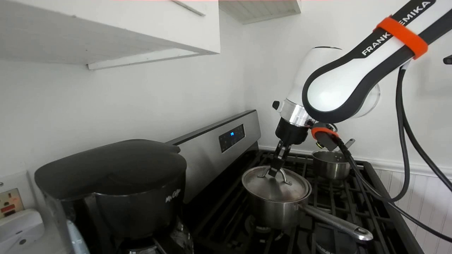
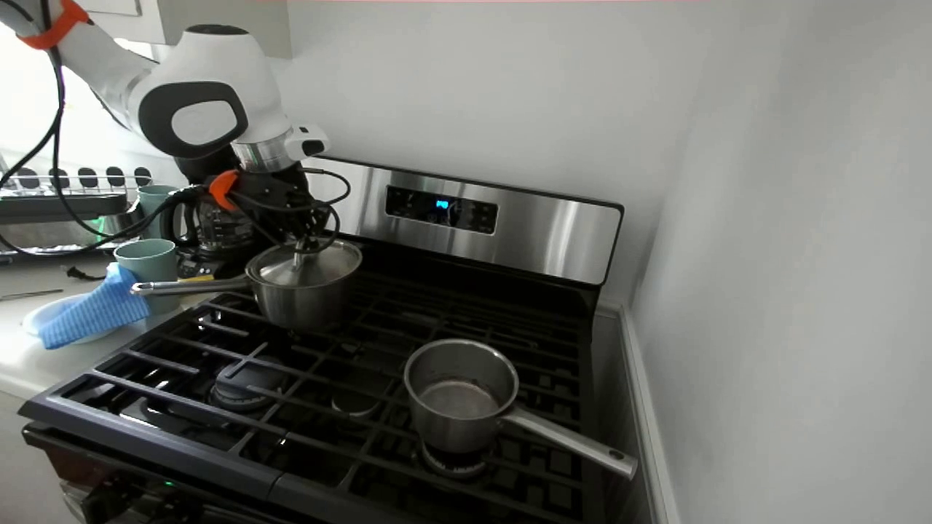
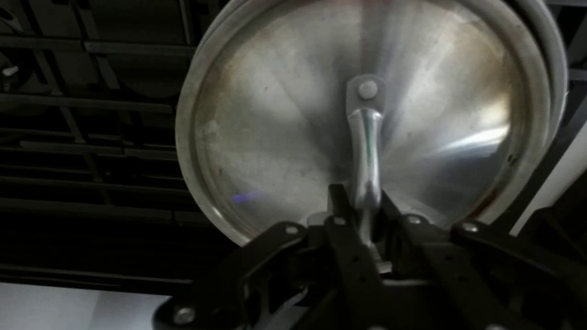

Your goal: Move the lid from the pot on the right front to the pot on the left back of the stove, then use a blue cloth to move the pot on the right backwards

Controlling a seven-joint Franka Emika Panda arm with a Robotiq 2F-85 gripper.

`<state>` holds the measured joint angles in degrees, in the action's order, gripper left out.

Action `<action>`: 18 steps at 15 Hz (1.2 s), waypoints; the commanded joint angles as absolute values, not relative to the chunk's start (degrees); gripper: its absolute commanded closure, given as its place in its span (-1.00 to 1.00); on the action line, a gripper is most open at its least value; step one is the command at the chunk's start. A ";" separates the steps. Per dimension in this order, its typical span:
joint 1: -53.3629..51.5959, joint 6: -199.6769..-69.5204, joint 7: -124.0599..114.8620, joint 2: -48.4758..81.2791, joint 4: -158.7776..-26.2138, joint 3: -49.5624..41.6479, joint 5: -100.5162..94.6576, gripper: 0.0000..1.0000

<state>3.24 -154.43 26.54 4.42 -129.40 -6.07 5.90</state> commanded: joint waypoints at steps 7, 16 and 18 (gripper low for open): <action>4.99 -149.67 25.38 6.61 -125.71 -4.74 6.01 0.93; 4.89 -148.06 24.41 5.76 -126.28 -4.78 5.22 0.93; 4.93 -148.21 24.24 5.87 -126.32 -4.85 5.09 0.93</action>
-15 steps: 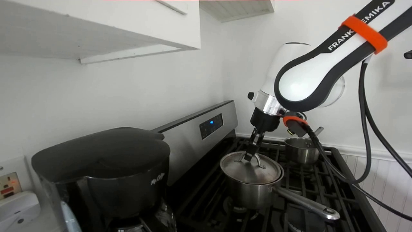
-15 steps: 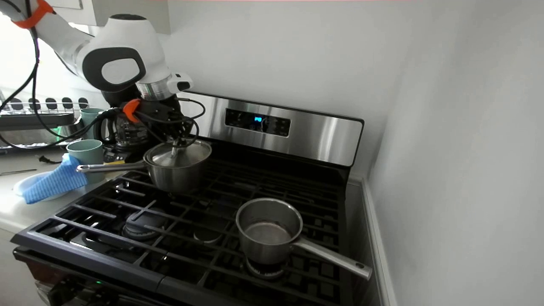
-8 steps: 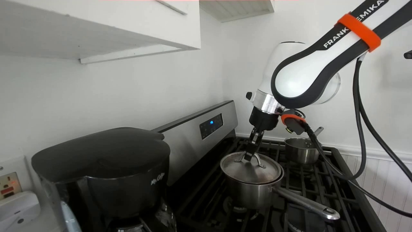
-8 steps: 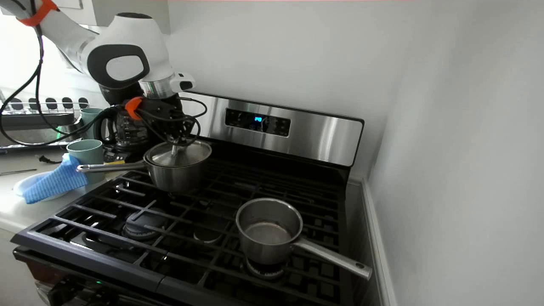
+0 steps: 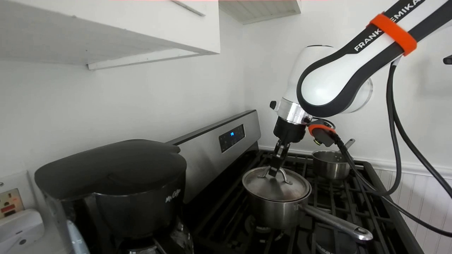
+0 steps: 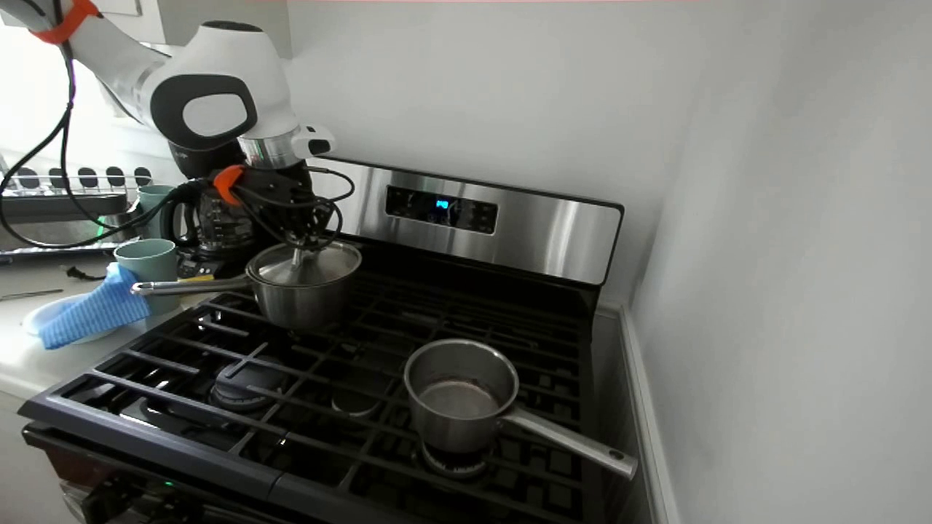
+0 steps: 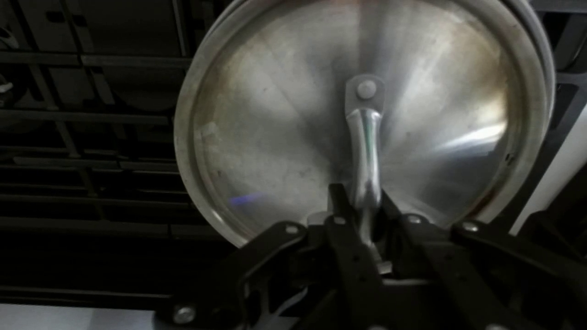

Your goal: Move the lid from the pot on the right front to the pot on the left back of the stove, then use a blue cloth to move the pot on the right backwards

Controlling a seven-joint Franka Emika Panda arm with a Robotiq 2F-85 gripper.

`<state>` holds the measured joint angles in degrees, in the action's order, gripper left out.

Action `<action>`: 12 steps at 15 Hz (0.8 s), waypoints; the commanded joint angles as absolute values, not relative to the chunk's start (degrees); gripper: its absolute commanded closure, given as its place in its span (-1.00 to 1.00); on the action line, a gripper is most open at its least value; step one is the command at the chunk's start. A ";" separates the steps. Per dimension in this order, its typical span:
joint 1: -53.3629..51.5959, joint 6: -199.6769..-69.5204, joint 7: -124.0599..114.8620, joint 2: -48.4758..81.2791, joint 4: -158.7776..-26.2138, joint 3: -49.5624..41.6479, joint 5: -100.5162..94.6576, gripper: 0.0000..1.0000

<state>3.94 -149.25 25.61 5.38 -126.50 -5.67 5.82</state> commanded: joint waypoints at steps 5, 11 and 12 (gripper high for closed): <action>4.97 -147.46 23.71 5.69 -126.89 -4.95 4.76 0.93; 5.05 -145.32 22.77 5.84 -126.56 -5.09 4.71 0.93; 5.06 -145.37 22.52 5.80 -126.53 -5.12 4.52 0.93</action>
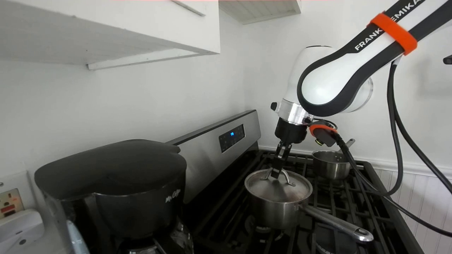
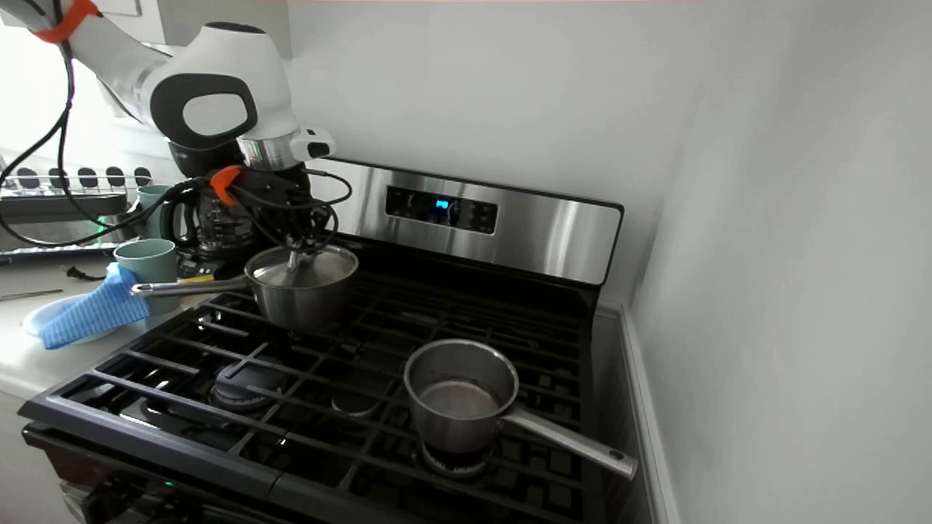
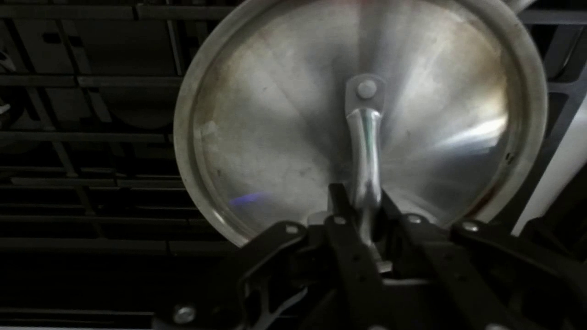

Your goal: Move the lid from the pot on the right front to the pot on the left back of the stove, then use a blue cloth to move the pot on the right backwards

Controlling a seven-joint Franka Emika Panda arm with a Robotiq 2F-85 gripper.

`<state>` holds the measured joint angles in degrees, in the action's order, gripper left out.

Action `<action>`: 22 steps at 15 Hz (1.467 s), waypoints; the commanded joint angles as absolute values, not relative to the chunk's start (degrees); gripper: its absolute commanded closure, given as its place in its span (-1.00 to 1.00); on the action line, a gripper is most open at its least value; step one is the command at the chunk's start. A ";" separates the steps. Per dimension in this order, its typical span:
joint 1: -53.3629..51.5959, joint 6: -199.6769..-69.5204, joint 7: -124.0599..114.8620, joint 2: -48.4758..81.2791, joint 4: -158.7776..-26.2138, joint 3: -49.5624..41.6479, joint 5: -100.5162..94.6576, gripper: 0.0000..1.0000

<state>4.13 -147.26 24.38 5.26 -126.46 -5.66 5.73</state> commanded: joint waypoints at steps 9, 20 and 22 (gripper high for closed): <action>5.56 -144.14 22.21 3.55 -127.05 -4.96 6.28 -0.36; 3.75 -136.06 13.04 -9.05 -131.89 -4.03 2.90 -1.00; 3.61 -131.26 4.14 -10.68 -133.10 -2.51 -0.49 -1.00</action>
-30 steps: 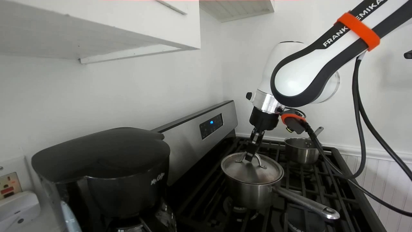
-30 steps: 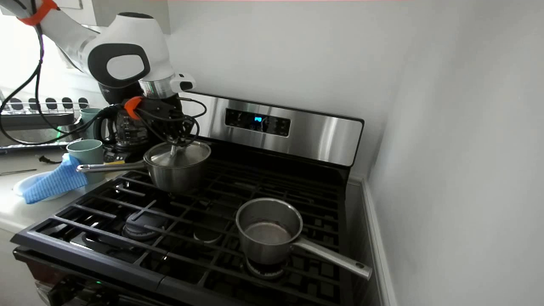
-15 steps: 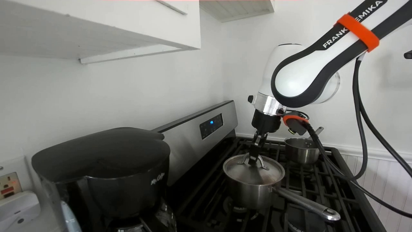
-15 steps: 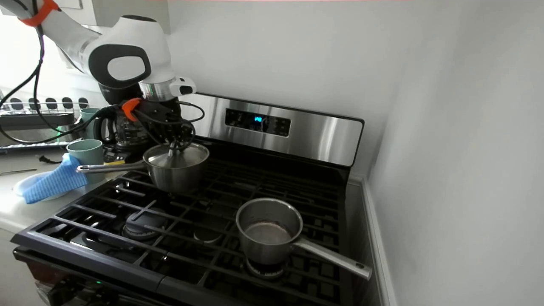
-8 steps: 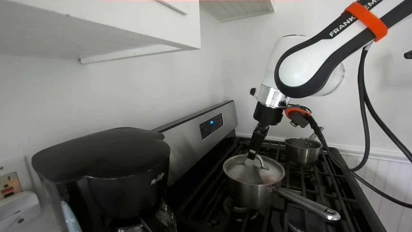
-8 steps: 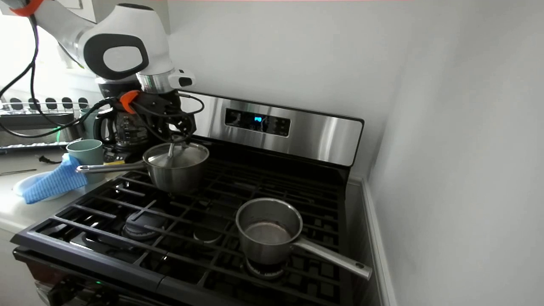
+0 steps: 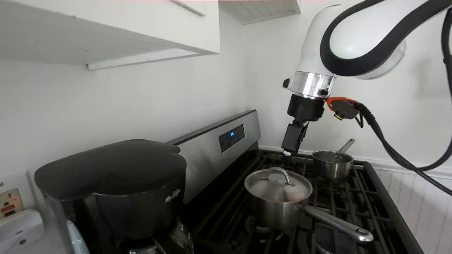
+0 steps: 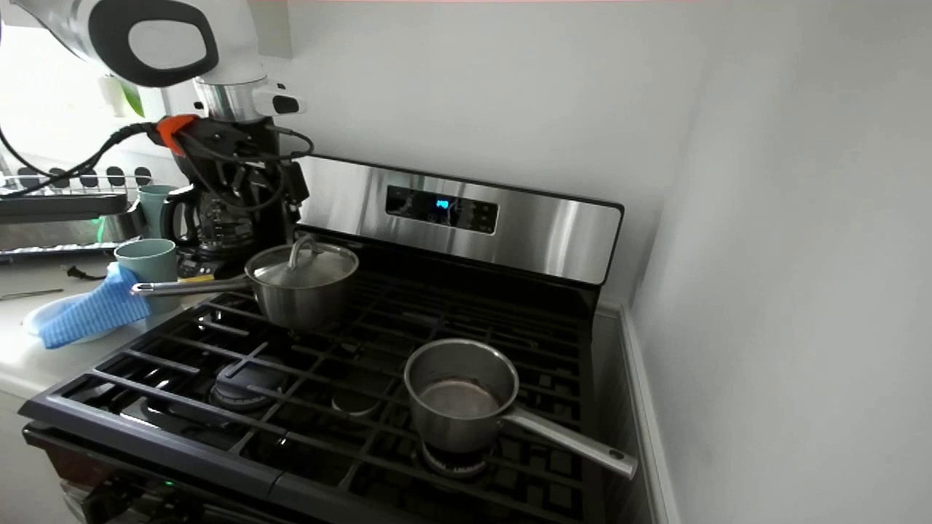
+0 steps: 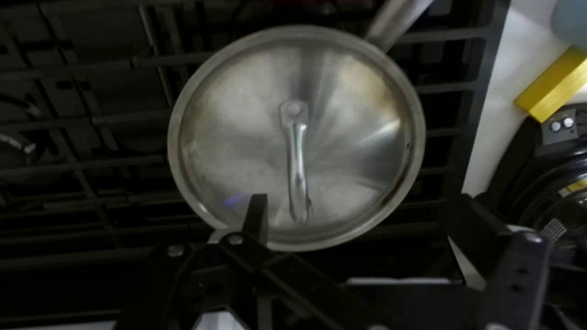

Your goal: Move the lid from the pot on the right front to the pot on the left back of the stove, then use a blue cloth to move the pot on the right backwards

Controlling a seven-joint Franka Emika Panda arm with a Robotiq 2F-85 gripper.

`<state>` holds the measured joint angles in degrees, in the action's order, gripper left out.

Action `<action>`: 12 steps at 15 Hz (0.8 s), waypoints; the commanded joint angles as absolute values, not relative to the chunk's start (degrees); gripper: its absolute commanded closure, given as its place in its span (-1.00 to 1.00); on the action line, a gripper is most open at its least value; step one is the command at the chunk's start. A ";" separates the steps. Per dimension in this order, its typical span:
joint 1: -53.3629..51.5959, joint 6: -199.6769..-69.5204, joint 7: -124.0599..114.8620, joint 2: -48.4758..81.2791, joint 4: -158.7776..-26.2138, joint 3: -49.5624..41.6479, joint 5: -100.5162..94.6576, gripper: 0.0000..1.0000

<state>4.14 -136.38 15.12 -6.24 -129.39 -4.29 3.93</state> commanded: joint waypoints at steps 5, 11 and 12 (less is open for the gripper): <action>3.05 -127.31 -1.09 -9.78 -132.32 -1.33 -1.28 -1.00; 2.65 -126.44 -1.51 -8.36 -131.60 -1.10 -0.12 -1.00; 2.28 -125.51 -1.19 -7.55 -130.99 -0.98 0.76 -1.00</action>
